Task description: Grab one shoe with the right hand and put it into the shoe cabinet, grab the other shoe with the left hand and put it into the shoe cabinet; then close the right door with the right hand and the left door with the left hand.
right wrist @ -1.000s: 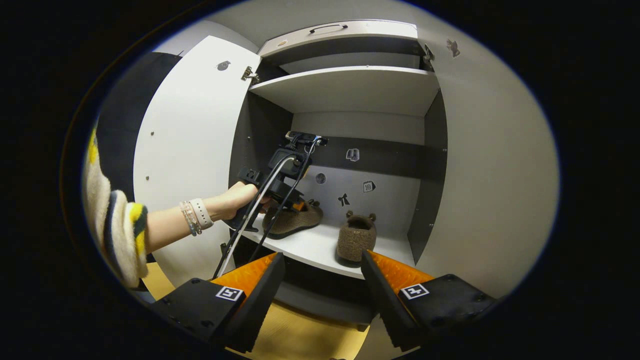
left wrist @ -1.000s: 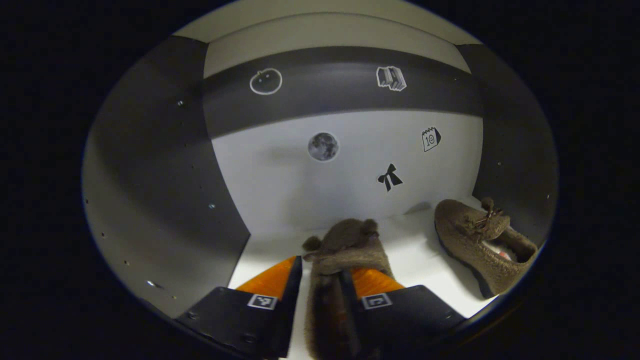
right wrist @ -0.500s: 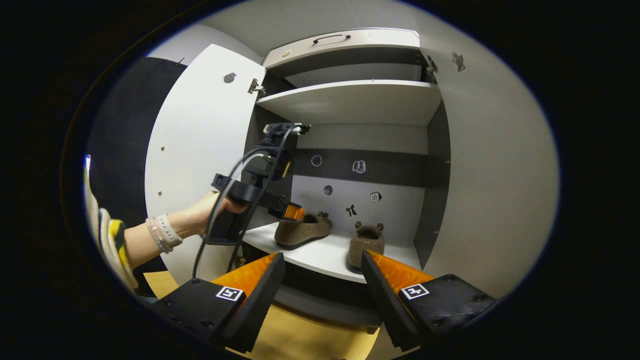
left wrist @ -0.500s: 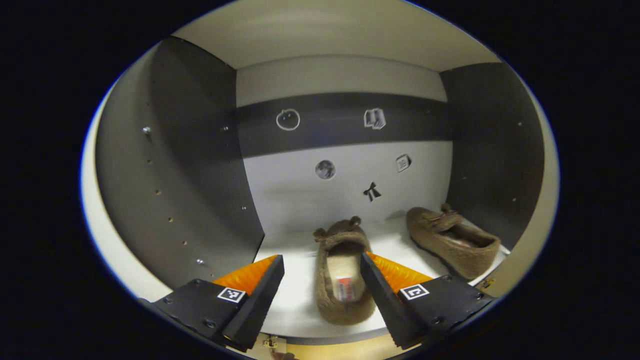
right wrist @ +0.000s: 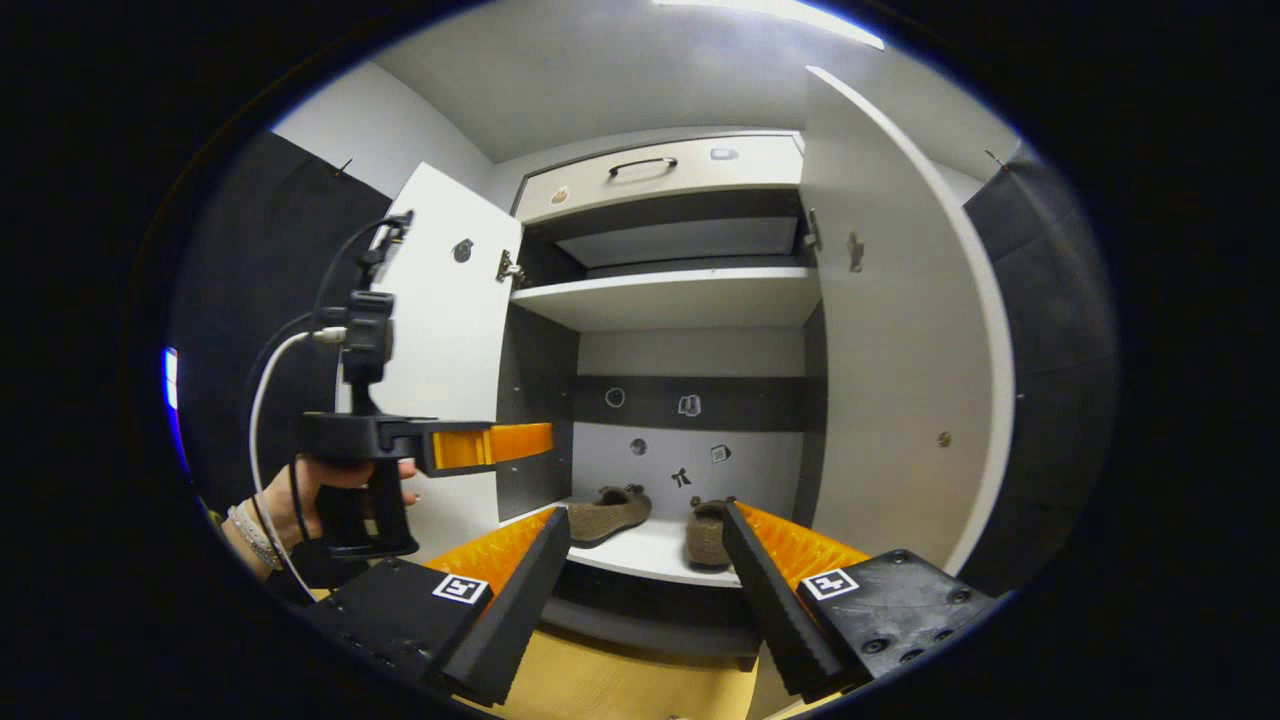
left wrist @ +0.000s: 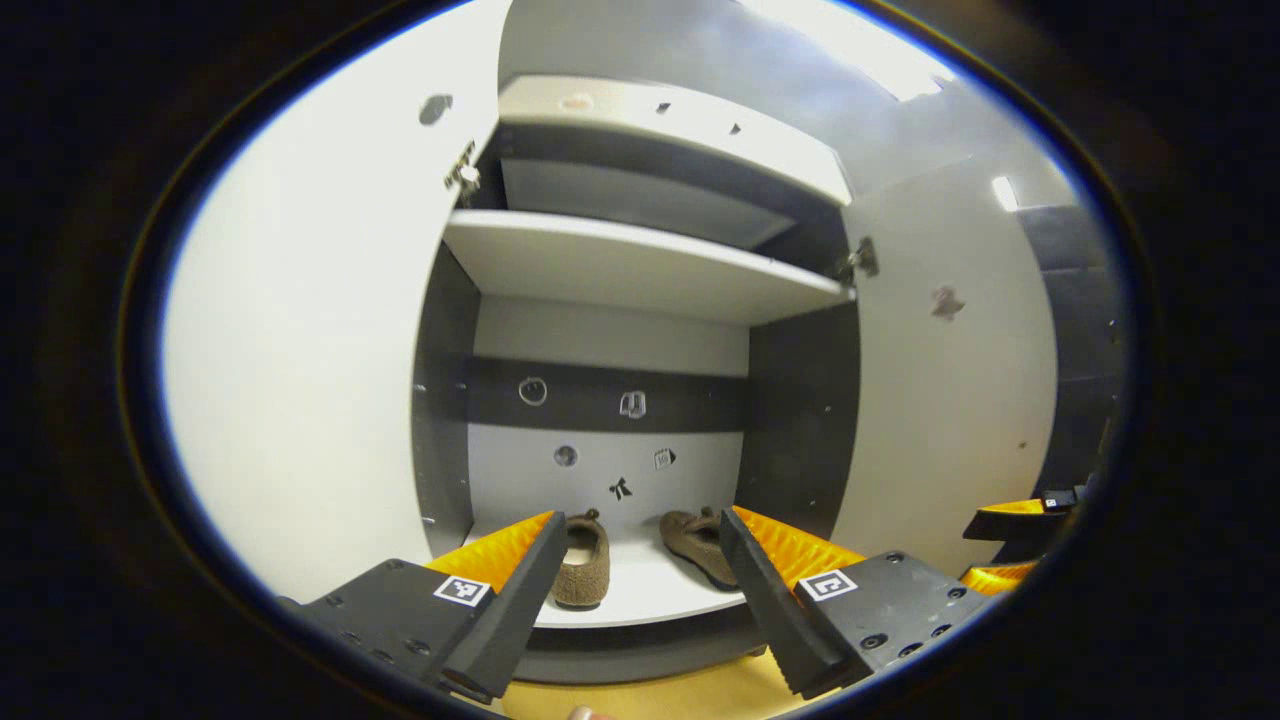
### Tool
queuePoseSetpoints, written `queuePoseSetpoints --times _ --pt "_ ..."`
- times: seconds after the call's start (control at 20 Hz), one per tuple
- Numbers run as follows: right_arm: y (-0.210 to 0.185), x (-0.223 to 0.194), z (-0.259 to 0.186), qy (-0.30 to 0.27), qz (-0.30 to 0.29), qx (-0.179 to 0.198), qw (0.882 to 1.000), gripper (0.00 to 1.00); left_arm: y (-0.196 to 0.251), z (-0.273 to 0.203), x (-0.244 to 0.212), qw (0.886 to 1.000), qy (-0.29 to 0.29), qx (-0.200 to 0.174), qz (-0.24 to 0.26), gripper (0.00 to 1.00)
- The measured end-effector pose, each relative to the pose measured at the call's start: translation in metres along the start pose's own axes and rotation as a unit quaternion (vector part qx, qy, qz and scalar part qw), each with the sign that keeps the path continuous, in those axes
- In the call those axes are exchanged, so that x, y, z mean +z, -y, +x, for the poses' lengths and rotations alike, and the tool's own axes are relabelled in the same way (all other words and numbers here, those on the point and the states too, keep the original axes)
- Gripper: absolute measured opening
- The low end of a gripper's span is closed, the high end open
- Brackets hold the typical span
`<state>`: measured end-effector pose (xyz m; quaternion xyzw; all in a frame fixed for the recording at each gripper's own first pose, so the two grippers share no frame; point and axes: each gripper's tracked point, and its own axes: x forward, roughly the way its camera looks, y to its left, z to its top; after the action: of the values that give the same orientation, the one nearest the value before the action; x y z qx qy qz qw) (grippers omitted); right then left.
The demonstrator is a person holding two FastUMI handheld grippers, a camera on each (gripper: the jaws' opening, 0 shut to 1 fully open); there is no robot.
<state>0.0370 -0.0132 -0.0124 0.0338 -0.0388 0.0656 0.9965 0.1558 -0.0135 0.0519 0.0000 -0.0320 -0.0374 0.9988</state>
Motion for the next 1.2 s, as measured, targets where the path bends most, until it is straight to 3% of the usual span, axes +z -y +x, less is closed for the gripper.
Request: queuePoseSetpoints --times 0.1,0.2,0.45,0.65,0.8,0.95,1.2 --pt "0.015 0.006 -0.021 -0.006 -0.003 -0.034 0.999 0.98 0.002 -0.033 0.009 0.999 0.002 -0.002 0.032 0.96" --pt "0.031 0.013 -0.044 -0.007 -0.010 -0.067 0.998 0.98 0.010 -0.062 0.016 0.999 0.004 -0.014 0.048 0.99" --pt "0.112 0.025 -0.097 -0.017 -0.064 -0.178 0.982 0.97 0.036 -0.112 0.020 0.997 -0.004 -0.078 0.014 0.96" --pt "0.185 0.023 -0.103 -0.034 -0.081 -0.231 0.969 0.97 0.028 -0.134 0.025 0.997 -0.012 -0.081 0.013 0.97" --pt "0.212 0.019 -0.085 -0.037 -0.067 -0.235 0.969 0.98 0.027 -0.149 0.022 0.997 -0.014 -0.069 0.013 0.97" --pt "0.210 0.016 -0.068 -0.029 -0.054 -0.212 0.975 0.98 0.018 -0.161 0.023 0.999 -0.015 -0.050 0.012 0.96" --pt "0.202 0.012 -0.054 -0.031 -0.095 -0.180 0.979 0.96 0.001 -0.175 0.018 0.999 -0.030 -0.020 0.003 0.97"
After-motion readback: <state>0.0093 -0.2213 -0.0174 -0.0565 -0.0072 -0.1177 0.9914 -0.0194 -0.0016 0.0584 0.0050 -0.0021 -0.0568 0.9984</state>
